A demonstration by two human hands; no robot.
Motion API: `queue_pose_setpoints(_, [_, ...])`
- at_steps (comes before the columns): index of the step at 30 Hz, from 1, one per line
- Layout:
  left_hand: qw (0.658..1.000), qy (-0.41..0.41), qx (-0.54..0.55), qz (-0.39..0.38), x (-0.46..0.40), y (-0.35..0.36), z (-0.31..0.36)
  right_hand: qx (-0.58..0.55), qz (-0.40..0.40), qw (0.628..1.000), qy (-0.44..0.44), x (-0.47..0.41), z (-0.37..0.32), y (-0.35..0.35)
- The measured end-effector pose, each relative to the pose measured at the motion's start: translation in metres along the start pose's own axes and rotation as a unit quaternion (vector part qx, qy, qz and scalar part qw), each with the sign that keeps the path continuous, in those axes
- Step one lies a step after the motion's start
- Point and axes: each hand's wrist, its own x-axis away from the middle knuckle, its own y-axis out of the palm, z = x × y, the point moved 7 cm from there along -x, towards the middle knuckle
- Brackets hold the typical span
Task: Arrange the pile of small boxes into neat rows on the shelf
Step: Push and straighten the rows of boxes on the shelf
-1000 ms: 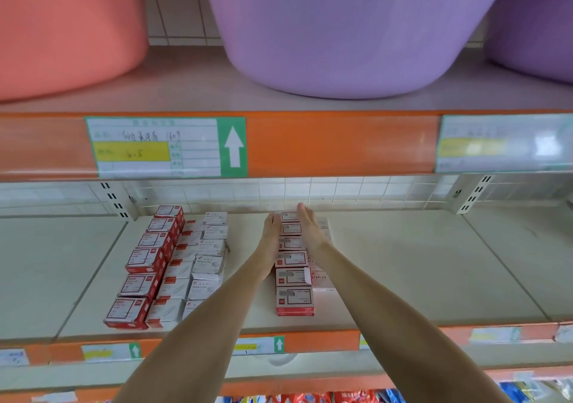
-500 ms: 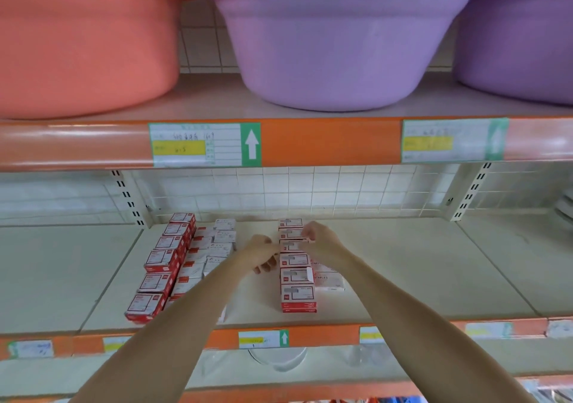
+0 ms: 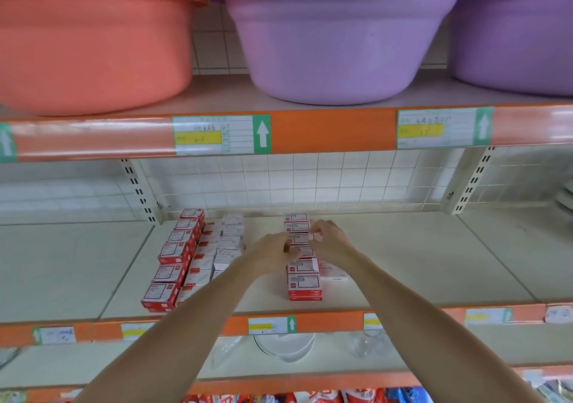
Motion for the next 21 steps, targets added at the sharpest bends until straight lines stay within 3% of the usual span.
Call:
queue_pose_setpoints(4, [0.985,0.123,-0.064,-0.107,0.013,0.013,0.024,0.03,0.01,0.999,0.007,0.001,0.002,0.0])
queue_pose_setpoints(9, [0.964,0.155,-0.194,-0.091,0.018,0.026,0.036,0.036,0.018,0.999,0.018,0.003,0.005,0.0])
queue_pose_setpoints(16, [0.976,0.151,-0.14,-0.075,0.012,0.031,0.03,0.026,0.027,0.999,0.015,0.005,0.01,-0.004])
queue_pose_setpoints(21, [0.973,0.145,-0.132,-0.118,0.005,0.032,0.028,0.017,0.028,0.999,0.021,0.003,0.013,-0.006])
